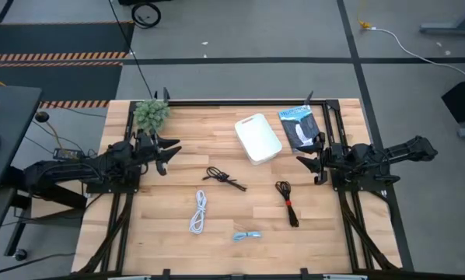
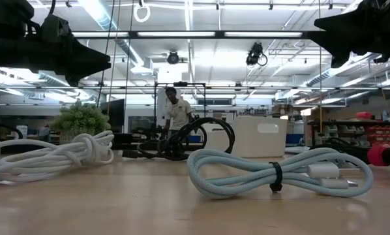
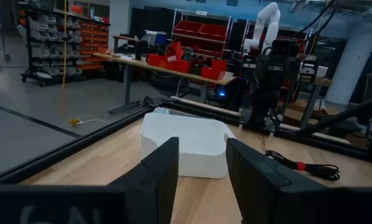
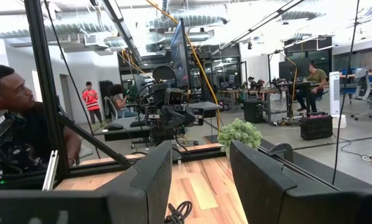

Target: Pick and place USB-C Cables

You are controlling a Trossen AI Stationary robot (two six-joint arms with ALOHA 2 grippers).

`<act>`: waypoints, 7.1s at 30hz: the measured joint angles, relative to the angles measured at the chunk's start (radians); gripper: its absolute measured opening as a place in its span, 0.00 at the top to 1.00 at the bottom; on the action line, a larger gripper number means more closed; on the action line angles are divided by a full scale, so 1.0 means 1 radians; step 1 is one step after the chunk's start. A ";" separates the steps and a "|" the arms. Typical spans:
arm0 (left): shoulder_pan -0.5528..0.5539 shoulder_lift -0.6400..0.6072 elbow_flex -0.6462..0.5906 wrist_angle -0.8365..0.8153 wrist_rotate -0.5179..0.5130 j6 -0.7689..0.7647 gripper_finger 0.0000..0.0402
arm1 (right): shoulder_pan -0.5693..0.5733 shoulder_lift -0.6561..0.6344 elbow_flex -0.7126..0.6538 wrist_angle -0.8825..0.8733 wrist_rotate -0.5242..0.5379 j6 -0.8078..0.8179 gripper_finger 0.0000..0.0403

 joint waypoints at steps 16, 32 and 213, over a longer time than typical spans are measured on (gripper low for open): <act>0.000 0.000 0.000 0.000 0.000 0.000 0.65 | 0.000 0.000 0.000 0.000 0.000 0.000 0.58; 0.000 0.000 0.000 0.000 0.000 0.000 0.65 | 0.000 0.000 0.000 0.000 0.000 0.000 0.58; 0.000 0.001 0.000 0.076 -0.004 -0.260 0.65 | 0.000 0.000 0.000 0.000 0.000 0.000 0.58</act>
